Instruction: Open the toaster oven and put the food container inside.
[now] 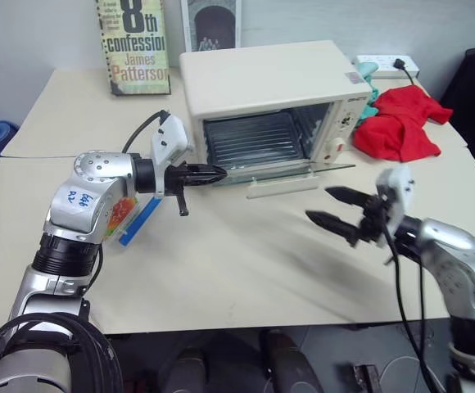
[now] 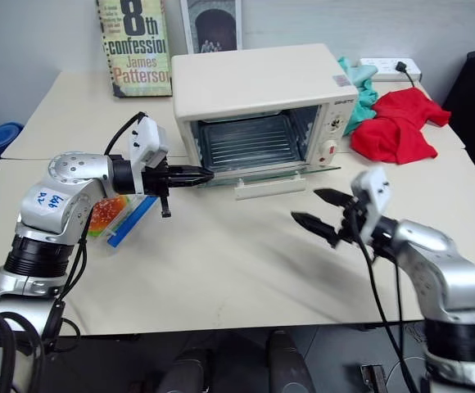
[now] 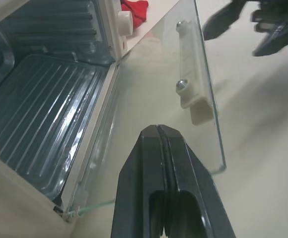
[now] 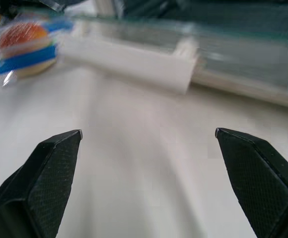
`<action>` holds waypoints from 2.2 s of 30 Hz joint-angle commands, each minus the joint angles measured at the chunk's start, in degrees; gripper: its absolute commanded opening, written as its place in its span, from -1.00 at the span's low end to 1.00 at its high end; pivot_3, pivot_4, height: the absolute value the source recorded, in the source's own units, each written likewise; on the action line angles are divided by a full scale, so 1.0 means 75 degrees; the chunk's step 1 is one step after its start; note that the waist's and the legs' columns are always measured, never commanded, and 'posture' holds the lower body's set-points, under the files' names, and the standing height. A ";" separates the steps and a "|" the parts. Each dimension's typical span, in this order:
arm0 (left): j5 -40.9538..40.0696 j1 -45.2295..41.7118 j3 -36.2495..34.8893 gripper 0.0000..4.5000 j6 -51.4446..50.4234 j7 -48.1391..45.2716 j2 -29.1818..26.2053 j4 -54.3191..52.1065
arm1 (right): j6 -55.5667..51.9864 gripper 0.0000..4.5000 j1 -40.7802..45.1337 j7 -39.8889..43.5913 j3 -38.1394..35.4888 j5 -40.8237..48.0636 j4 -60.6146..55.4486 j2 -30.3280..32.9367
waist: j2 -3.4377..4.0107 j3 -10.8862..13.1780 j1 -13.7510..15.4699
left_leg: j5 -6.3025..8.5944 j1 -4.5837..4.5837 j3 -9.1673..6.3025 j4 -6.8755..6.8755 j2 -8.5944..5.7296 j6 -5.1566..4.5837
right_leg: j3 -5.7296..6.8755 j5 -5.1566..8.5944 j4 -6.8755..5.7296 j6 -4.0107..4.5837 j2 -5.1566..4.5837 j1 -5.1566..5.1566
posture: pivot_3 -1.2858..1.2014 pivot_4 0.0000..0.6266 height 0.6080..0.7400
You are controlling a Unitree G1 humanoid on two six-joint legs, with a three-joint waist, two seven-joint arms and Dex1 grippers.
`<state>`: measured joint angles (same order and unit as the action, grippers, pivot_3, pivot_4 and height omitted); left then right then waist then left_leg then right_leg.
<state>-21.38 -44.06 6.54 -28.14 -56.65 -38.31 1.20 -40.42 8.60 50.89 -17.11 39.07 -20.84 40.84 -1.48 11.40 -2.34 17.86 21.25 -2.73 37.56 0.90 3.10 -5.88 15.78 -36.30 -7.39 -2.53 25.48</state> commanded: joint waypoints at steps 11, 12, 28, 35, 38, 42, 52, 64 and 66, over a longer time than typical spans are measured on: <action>0.1274 0.0382 0.0825 -0.99 0.0846 -0.0011 0.0362 0.0134 | -0.0721 1.00 -0.0753 -0.0439 -0.1399 0.2535 -0.2224 0.0728 | -0.0001 0.0000 0.0107 | 0.0002 -0.0011 -0.0007 0.0049 0.0000 -0.0010 | -0.0010 -0.0010 0.0008 -0.0016 0.0016 -0.0042 | 0.03 -0.52 1.00; 0.1443 0.0340 0.0935 -0.99 0.0948 0.0023 0.0441 0.0257 | -0.0732 1.00 -0.0775 -0.0464 -0.1430 0.2655 -0.2299 0.0767 | -0.0001 0.0000 0.0122 | 0.0002 -0.0009 -0.0008 0.0049 0.0000 -0.0011 | -0.0010 -0.0011 0.0014 -0.0019 0.0016 -0.0043 | 0.03 -0.52 1.00; 0.1980 0.0841 0.0734 -0.99 0.0844 0.0124 0.0414 -0.0361 | -0.0576 1.00 0.0088 -0.0702 -0.1009 0.3453 -0.2202 0.1302 | -0.0001 0.0000 0.0097 | 0.0018 -0.0006 -0.0007 0.0050 0.0002 -0.0039 | -0.0010 -0.0017 0.0039 -0.0029 0.0015 -0.0053 | 0.03 -0.52 1.00; 0.1589 0.1745 0.0038 -0.99 -0.0230 0.0484 0.0132 -0.1801 | -0.0508 1.00 0.0956 -0.0411 -0.0456 0.3277 -0.1530 0.1269 | -0.0001 0.0000 0.0113 | 0.0020 -0.0005 -0.0004 0.0052 0.0002 -0.0042 | -0.0010 -0.0017 0.0041 -0.0029 0.0007 -0.0054 | 0.03 -0.52 1.00; 0.1678 0.1625 0.0384 -0.99 -0.0269 0.0706 0.0560 -0.1689 | -0.0473 1.00 0.1113 -0.0285 -0.0283 0.3196 -0.1364 0.1269 | -0.0001 0.0000 0.0173 | 0.0020 -0.0003 -0.0008 0.0055 -0.0001 -0.0043 | -0.0004 -0.0017 0.0045 -0.0029 0.0003 -0.0059 | 0.03 -0.52 1.00; 0.1963 0.1367 0.0833 -0.99 -0.0112 0.1022 0.1190 -0.1110 | -0.0521 1.00 0.1203 -0.0251 -0.0219 0.3233 -0.1290 0.1262 | -0.0001 0.0000 0.0274 | 0.0022 -0.0004 -0.0008 0.0064 -0.0007 -0.0045 | -0.0003 -0.0022 0.0059 -0.0037 0.0001 -0.0072 | 0.03 -0.52 1.00; 0.2195 0.1534 0.0973 -0.99 0.0120 0.0847 0.0787 -0.0956 | -0.0617 1.00 0.0725 -0.0128 -0.0562 0.3376 -0.1513 0.1498 | 0.0000 -0.0001 0.0277 | 0.0033 -0.0008 -0.0002 0.0065 -0.0002 -0.0065 | -0.0005 -0.0021 0.0051 -0.0036 0.0003 -0.0065 | 0.03 -0.52 1.00; -0.1323 0.3370 -0.3161 0.13 -0.3926 0.0966 -0.0504 -0.4867 | -0.0178 1.00 0.1282 0.1255 0.0164 0.2500 -0.0933 0.1994 | 0.0000 -0.0001 0.0127 | 0.0036 -0.0014 -0.0002 0.0067 0.0004 -0.0070 | -0.0001 -0.0020 0.0051 -0.0033 0.0001 -0.0070 | 0.03 -0.52 1.00; -0.1789 0.3923 -0.4229 0.39 -0.4572 0.1224 -0.0583 -0.5380 | -0.0080 1.00 0.1635 0.1613 0.0484 0.2273 -0.0673 0.1984 | 0.0000 -0.0001 0.0051 | 0.0038 -0.0017 -0.0002 0.0064 0.0005 -0.0072 | -0.0001 -0.0019 0.0053 -0.0032 0.0002 -0.0071 | 0.03 -0.52 1.00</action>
<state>-31.48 -15.81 -19.48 -58.86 -48.95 -42.06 -35.29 -42.47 19.55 60.68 -14.22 57.07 -26.38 54.92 -1.48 11.40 -1.95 18.19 21.09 -2.71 38.04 0.95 2.50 -5.89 15.65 -35.91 -7.60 -2.51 24.95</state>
